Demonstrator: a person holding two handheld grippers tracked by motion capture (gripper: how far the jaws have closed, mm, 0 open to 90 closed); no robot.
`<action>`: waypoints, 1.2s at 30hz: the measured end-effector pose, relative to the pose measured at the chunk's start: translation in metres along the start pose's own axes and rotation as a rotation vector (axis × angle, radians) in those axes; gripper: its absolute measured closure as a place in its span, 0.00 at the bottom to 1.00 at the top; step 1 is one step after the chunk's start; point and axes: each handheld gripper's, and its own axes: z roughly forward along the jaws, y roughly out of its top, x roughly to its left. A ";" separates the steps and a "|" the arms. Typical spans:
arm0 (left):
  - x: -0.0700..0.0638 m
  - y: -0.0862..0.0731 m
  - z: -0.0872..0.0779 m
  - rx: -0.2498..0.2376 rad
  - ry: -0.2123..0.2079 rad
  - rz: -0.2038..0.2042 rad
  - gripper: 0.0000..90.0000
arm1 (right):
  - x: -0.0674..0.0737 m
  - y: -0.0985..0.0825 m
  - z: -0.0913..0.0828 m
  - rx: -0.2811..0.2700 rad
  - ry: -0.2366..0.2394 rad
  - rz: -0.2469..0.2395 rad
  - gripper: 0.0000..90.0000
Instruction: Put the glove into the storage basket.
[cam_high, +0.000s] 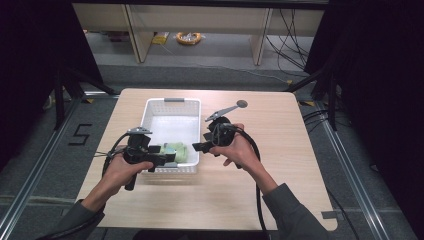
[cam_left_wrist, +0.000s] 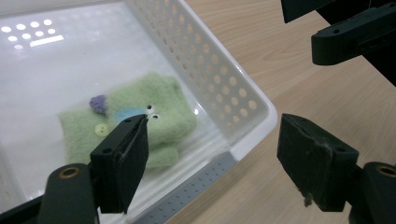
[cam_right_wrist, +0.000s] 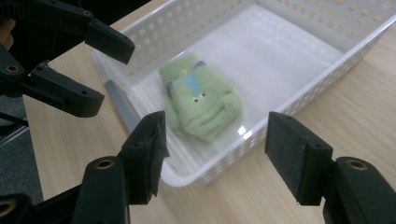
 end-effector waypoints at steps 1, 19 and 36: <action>-0.002 0.000 0.000 0.003 -0.007 -0.002 0.27 | 0.000 -0.002 -0.001 -0.008 -0.008 0.001 0.44; -0.020 -0.005 0.004 -0.021 -0.053 0.018 0.27 | -0.008 -0.032 -0.032 -0.067 -0.040 0.013 0.42; -0.036 -0.012 0.002 -0.043 -0.081 0.051 0.26 | -0.001 -0.061 -0.047 -0.110 -0.048 0.017 0.40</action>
